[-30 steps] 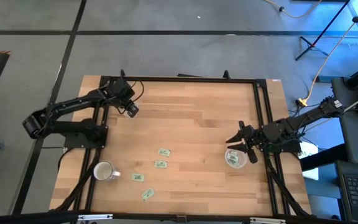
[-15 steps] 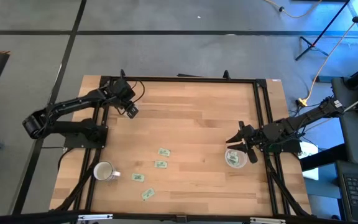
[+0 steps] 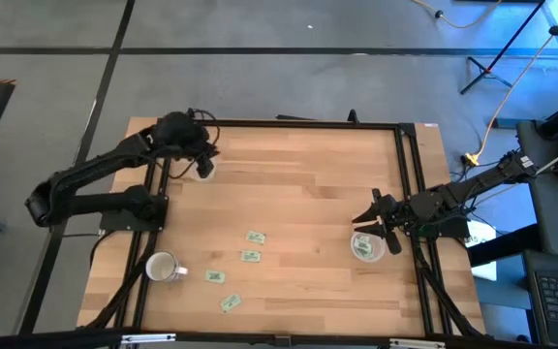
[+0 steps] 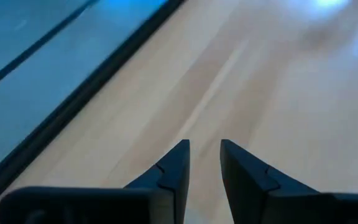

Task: Pick and place Stevia / Truvia into bins
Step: Put the stevia packet into the square transparent container

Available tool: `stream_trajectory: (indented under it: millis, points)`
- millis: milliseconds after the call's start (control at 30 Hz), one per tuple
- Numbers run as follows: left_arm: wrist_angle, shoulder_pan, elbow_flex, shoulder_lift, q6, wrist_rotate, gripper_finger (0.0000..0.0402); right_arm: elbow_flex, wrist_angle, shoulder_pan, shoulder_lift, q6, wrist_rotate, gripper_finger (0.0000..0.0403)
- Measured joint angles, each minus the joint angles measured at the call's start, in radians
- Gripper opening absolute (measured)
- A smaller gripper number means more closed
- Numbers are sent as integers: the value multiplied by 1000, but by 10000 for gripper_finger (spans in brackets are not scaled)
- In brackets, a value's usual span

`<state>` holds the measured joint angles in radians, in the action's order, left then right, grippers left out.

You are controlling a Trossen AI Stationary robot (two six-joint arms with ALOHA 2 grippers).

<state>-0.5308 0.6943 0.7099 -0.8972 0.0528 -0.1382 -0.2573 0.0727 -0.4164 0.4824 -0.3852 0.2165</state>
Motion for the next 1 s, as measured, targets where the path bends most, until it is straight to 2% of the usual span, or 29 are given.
stream_trajectory:
  millis: [167,367,500,633,733,1000]
  points:
    - [100,-199,17,-14,28,-173,79,0,0,0,0,0,0,123]
    - [287,-507,17,-142,162,-177,96,0,0,0,0,1,0,123]
    - [439,-650,17,-263,180,-160,120,0,1,0,0,1,0,123]
    - [510,-736,16,-375,121,-73,145,0,1,0,0,0,0,123]
    - [514,-770,16,-441,61,-62,157,0,2,0,0,0,0,123]
    - [566,-797,16,-626,67,29,153,0,8,0,0,2,0,123]
